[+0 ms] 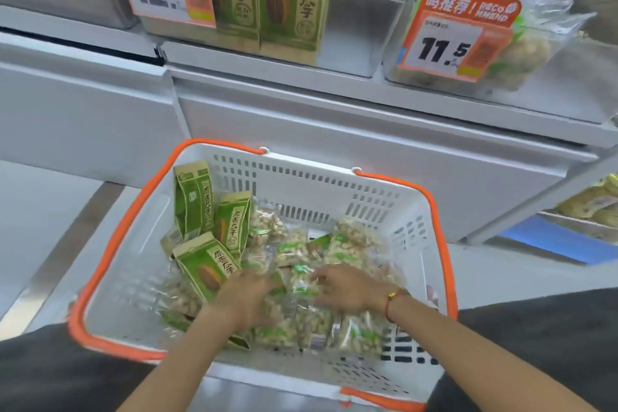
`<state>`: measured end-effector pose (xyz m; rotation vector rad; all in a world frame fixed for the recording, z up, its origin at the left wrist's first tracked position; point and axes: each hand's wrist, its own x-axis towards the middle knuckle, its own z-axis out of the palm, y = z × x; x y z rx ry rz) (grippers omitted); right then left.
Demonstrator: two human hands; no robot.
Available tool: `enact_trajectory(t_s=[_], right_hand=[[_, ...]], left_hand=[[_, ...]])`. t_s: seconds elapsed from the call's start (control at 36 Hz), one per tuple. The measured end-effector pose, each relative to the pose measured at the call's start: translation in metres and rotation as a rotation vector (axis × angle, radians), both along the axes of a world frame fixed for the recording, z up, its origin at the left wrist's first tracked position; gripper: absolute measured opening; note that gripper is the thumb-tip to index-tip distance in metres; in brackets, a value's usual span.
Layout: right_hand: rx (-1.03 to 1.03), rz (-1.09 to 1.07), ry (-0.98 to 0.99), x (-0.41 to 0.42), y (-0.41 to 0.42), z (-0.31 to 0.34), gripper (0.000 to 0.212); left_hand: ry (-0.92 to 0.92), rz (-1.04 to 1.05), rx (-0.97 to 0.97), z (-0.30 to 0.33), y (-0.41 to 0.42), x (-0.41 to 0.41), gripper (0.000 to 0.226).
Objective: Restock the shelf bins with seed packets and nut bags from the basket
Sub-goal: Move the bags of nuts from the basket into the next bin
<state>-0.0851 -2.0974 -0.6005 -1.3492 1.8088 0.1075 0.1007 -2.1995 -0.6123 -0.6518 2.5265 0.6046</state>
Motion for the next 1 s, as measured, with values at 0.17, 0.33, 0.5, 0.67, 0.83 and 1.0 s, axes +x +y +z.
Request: enact_trajectory(t_s=[0.17,0.33,0.5,0.67,0.83,1.0], right_hand=[[-0.105,-0.125,-0.115,0.048,-0.008,-0.036,0.032],[-0.13,-0.23,-0.215,0.031,-0.014,-0.038,0.016],[-0.153,-0.555,-0.593,-0.018,-0.019,0.005,0.019],[-0.1,-0.752,-0.87,-0.017,-0.027,0.015,0.038],[-0.024,-0.438,-0.294,-0.003,-0.018,-0.01,0.034],[0.188,0.02,0.089,0.02,-0.002,-0.028,0.041]], left_hand=[[0.004,-0.065,-0.219,-0.011,0.006,0.002,0.032],[0.208,0.266,0.146,-0.007,-0.01,0.004,0.035],[0.516,0.686,0.502,0.02,-0.018,-0.01,0.082],[0.466,0.767,0.643,0.036,-0.02,-0.014,0.024],[0.535,1.063,0.669,0.033,-0.028,0.001,0.033],[0.527,1.161,0.861,0.032,-0.033,0.004,0.065]])
